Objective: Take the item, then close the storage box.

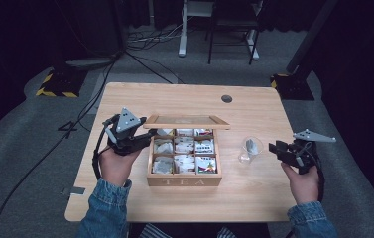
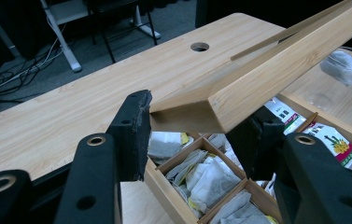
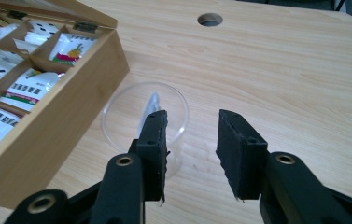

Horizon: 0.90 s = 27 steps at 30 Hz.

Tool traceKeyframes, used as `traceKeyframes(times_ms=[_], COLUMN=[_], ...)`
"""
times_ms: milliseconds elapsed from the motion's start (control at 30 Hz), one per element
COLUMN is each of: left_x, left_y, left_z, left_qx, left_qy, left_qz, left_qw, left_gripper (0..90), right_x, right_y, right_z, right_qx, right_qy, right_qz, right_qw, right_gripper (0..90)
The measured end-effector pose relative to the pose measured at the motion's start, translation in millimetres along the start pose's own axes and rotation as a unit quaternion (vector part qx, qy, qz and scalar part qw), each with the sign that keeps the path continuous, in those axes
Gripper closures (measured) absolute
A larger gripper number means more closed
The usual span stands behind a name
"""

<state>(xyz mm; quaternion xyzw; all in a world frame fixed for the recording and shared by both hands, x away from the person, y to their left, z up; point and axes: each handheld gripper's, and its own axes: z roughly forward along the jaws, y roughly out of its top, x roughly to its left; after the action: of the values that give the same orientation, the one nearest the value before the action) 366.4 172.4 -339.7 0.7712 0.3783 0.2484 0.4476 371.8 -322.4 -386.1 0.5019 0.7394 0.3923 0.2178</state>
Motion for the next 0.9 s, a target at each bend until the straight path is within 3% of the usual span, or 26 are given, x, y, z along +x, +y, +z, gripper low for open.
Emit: traceKeyframes(times_ms=[367, 900], left_x=[-0.5, -6.2], left_y=[-0.5, -7.5], left_z=[-0.3, -3.0], left_qx=[0.002, 0.025], left_qy=[-0.001, -0.003], left_qz=[0.000, 0.002], left_qw=[1.0000, 0.9997], left_gripper=[50.9, 50.4], right_x=[-19.6, -34.5], right_y=[-19.7, -48.1], right_z=[-2.3, 9.2], right_qx=[0.021, 0.041], right_qy=[-0.007, -0.010], right_qz=[-0.001, 0.012], right_qw=[0.9998, 0.9990], right_gripper=[55.0, 53.8])
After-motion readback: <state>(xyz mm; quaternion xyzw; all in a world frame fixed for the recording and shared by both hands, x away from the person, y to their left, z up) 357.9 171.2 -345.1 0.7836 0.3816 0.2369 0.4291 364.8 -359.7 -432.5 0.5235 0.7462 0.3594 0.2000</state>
